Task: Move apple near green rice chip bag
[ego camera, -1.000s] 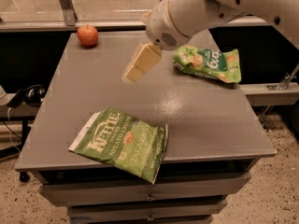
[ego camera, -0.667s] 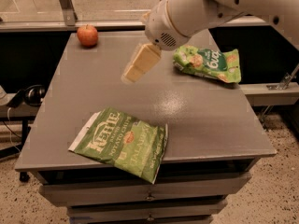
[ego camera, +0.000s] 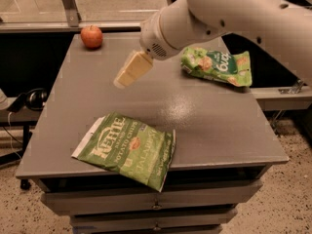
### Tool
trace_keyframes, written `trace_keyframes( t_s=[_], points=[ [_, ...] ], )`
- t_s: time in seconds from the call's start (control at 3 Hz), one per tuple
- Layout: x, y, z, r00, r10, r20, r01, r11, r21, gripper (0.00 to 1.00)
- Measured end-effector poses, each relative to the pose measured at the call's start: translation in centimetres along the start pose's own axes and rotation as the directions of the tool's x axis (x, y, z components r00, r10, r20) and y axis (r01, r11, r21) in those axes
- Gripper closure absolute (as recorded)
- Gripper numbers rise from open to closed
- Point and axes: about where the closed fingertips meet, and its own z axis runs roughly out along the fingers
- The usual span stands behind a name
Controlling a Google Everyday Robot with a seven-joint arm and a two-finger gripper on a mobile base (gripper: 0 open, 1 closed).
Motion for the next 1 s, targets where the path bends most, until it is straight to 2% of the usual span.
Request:
trace_keyframes(
  t_s=[0.33,0.67,1.0],
  points=[
    [-1.1,-3.2,5.1,0.996,0.043,0.079,-0.048,0.9969,0.063,0.0],
    [-1.3,-7.0,9.9,0.988,0.066,0.138,-0.084,0.9881,0.128,0.0],
    [-1.2,-10.5,13.1,0.982,0.07,0.175,-0.102,0.9785,0.179,0.0]
  ],
)
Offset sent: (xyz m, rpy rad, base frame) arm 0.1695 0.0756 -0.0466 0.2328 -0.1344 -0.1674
